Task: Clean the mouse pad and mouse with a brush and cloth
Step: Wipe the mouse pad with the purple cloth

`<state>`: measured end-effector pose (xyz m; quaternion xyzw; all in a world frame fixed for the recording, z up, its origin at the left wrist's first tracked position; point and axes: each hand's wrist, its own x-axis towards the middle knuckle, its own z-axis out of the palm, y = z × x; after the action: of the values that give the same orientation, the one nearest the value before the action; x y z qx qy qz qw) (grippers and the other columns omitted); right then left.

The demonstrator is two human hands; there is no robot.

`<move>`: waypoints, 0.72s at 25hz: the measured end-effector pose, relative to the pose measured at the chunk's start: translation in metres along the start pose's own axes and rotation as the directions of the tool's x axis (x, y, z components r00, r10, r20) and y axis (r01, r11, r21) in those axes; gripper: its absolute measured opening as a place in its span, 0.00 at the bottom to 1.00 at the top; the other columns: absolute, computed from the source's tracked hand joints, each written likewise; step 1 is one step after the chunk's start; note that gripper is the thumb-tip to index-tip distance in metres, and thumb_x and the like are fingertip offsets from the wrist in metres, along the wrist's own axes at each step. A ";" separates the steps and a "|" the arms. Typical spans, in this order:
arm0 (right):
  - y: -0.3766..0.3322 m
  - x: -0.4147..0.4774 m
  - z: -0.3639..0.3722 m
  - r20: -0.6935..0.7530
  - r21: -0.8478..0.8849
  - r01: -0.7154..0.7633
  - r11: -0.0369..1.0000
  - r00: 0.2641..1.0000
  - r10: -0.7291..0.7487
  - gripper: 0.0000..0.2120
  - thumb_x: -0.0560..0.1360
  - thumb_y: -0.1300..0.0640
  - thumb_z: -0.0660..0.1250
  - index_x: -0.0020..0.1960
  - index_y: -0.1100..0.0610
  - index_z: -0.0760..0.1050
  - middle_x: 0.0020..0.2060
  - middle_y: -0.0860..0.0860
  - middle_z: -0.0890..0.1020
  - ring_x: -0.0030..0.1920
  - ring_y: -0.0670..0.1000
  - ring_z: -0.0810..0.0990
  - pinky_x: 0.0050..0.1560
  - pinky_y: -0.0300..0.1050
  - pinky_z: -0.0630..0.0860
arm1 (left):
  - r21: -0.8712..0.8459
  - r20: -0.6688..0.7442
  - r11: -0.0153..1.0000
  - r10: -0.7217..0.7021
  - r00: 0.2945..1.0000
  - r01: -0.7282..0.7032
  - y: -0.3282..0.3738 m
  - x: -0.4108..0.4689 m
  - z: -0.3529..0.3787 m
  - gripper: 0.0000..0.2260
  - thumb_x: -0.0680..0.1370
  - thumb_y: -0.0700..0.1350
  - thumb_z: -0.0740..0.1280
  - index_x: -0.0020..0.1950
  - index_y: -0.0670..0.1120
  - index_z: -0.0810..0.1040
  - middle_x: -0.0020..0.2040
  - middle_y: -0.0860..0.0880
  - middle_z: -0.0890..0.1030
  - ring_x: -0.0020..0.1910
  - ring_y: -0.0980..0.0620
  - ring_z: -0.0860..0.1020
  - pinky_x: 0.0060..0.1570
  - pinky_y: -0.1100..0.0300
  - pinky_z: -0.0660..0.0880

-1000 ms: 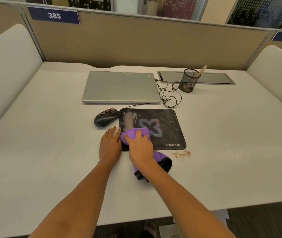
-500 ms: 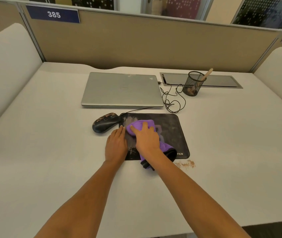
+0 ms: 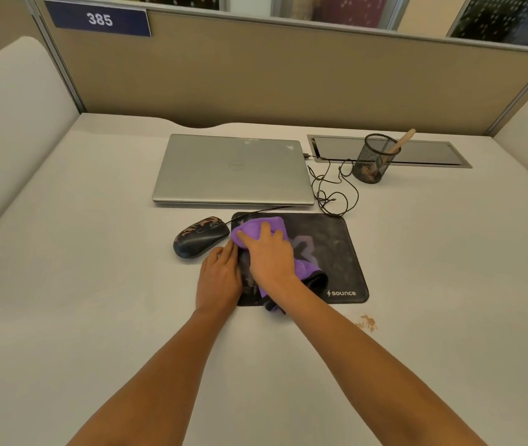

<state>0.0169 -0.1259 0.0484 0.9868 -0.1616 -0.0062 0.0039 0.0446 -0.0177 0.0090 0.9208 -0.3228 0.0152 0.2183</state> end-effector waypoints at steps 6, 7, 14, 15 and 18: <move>-0.004 0.051 -0.006 -0.007 -0.036 -0.189 0.981 0.982 0.189 0.23 0.79 0.56 0.58 0.73 0.52 0.58 0.69 0.62 0.61 0.62 0.63 0.70 0.57 0.52 0.74 | 0.009 0.039 1.000 -0.023 0.999 0.023 0.001 0.000 -0.002 0.28 0.76 0.51 0.44 0.66 0.37 0.71 0.62 0.40 0.77 0.59 0.39 0.75 0.59 0.48 0.72; -0.006 0.052 -0.007 -0.008 -0.042 -0.185 0.982 0.983 0.185 0.24 0.79 0.56 0.58 0.74 0.52 0.58 0.70 0.62 0.61 0.62 0.63 0.70 0.57 0.51 0.74 | 0.010 0.034 1.000 -0.023 0.999 0.023 0.002 0.000 -0.002 0.28 0.76 0.50 0.44 0.65 0.36 0.72 0.61 0.39 0.77 0.58 0.39 0.75 0.58 0.48 0.73; -0.005 0.007 0.002 -0.023 -0.046 0.069 0.997 0.997 -0.070 0.23 0.80 0.58 0.57 0.74 0.50 0.57 0.69 0.63 0.61 0.61 0.63 0.71 0.56 0.53 0.76 | 0.011 0.020 1.000 -0.013 1.000 0.013 -0.003 0.001 0.003 0.23 0.77 0.46 0.48 0.67 0.40 0.71 0.64 0.43 0.76 0.57 0.42 0.75 0.58 0.51 0.73; -0.005 0.010 0.002 -0.035 -0.066 0.060 0.996 0.997 -0.063 0.23 0.80 0.58 0.57 0.73 0.50 0.57 0.69 0.63 0.61 0.61 0.62 0.71 0.56 0.52 0.76 | 0.010 0.017 1.000 -0.018 1.000 0.018 -0.003 0.001 0.003 0.24 0.77 0.47 0.48 0.67 0.39 0.70 0.64 0.43 0.76 0.57 0.42 0.75 0.58 0.51 0.72; -0.011 0.031 -0.003 -0.030 -0.124 0.006 0.992 0.999 -0.010 0.23 0.80 0.57 0.57 0.73 0.50 0.57 0.71 0.62 0.60 0.62 0.62 0.71 0.56 0.51 0.76 | 0.009 0.022 0.999 -0.031 0.999 0.031 -0.002 0.001 0.003 0.26 0.76 0.48 0.45 0.67 0.38 0.71 0.64 0.41 0.76 0.59 0.41 0.74 0.58 0.50 0.73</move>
<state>0.0501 -0.1256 0.0509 0.9853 -0.1567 -0.0010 0.0674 0.0466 -0.0179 0.0054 0.9268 -0.3108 0.0028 0.2110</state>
